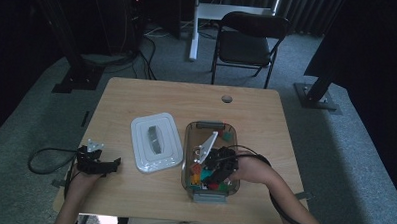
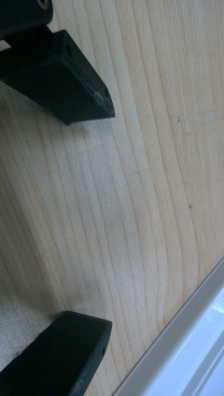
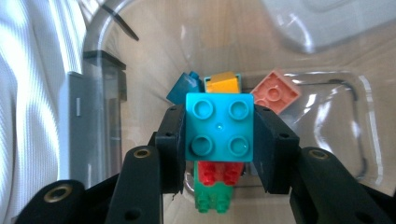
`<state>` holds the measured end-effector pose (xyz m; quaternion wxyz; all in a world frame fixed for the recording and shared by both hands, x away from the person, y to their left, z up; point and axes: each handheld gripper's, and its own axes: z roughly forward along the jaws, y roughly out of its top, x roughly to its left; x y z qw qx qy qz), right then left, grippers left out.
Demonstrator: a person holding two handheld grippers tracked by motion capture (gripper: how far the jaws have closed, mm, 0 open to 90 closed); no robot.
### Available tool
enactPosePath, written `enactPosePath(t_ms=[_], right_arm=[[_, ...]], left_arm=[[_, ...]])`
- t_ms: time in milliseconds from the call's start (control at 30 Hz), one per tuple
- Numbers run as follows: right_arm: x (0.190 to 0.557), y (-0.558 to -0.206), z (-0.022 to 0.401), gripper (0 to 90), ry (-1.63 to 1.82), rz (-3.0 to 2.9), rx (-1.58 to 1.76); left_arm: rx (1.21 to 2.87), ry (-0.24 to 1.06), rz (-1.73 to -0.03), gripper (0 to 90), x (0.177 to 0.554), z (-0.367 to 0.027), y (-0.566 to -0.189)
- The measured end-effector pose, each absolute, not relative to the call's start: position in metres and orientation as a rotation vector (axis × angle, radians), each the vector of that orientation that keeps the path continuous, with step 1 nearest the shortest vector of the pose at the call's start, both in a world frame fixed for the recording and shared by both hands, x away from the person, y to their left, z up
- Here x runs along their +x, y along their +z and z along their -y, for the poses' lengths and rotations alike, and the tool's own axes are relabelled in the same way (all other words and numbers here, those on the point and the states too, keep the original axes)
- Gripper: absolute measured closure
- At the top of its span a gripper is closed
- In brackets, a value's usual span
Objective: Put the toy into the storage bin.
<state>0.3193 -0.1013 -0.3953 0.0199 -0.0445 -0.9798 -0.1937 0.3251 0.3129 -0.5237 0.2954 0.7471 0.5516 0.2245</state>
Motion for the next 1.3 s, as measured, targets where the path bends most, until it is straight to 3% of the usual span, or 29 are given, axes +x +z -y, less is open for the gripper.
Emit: enactPosePath(t_ms=[533,733,1300], right_arm=[[0.318,-0.416,0.077,58.7,-0.414,3.064,-0.089],[0.320,-0.415,0.079,53.6,-0.412,3.054,-0.146],[0.327,-0.372,0.137,50.9,-0.623,3.097,-0.398]], left_arm=[[1.988,0.597,-1.467,2.6,0.325,-0.313,-0.524],[1.987,0.597,-1.467,2.7,0.325,-0.313,-0.524],[1.988,0.597,-1.467,2.7,0.325,-0.313,-0.524]])
